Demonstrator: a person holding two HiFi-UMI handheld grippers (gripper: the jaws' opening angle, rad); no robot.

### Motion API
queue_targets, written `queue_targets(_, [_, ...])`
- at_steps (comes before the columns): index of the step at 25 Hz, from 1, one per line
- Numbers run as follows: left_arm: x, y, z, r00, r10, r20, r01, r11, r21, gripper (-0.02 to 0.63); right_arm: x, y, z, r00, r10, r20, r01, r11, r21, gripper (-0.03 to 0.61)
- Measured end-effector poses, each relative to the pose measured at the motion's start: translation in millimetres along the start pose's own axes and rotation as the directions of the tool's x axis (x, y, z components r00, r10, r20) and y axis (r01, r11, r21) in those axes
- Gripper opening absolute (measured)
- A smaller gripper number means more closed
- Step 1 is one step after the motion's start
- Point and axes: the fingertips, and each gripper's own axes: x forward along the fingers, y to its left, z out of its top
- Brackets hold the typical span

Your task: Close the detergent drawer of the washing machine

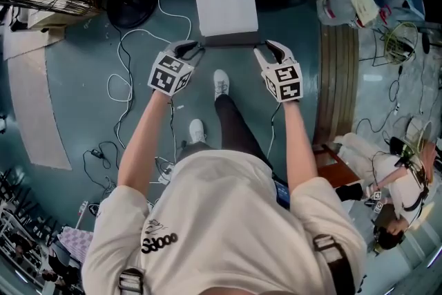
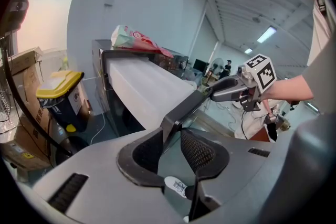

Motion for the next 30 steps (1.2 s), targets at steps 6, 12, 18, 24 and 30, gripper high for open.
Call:
queue_targets(6, [0.1, -4.1, 0.3, 1.000, -0.016, 0.008, 0.016, 1.000, -0.002, 0.089, -0.4, 1.2, -0.5, 1.000, -0.004, 0.006, 0.004, 1.000, 0.013, 0.133])
queue_targets(12, [-1.5, -2.4, 0.8, 1.000, -0.008, 0.010, 0.008, 1.000, 0.000, 0.086, -0.4, 0.7, 0.7, 1.000, -0.015, 0.002, 0.015, 1.000, 0.014, 0.133])
queue_targets(18, [-6.0, 20.2, 20.9, 0.997, 0.057, 0.054, -0.055, 0.998, -0.035, 0.081, 8.8, -5.2, 27.8, 0.998, -0.035, 0.052, 0.033, 0.999, 0.037, 0.124])
queue_targets(24, [0.3, 29.5, 25.1, 0.998, 0.043, 0.035, -0.042, 0.999, -0.031, 0.081, 19.2, -10.4, 32.0, 0.999, -0.023, 0.034, 0.021, 0.999, 0.032, 0.124])
queue_targets(30, [5.3, 32.0, 28.0, 0.998, 0.046, 0.047, -0.044, 0.998, -0.045, 0.083, 23.7, -16.8, 32.0, 0.999, -0.019, 0.030, 0.019, 1.000, 0.010, 0.124])
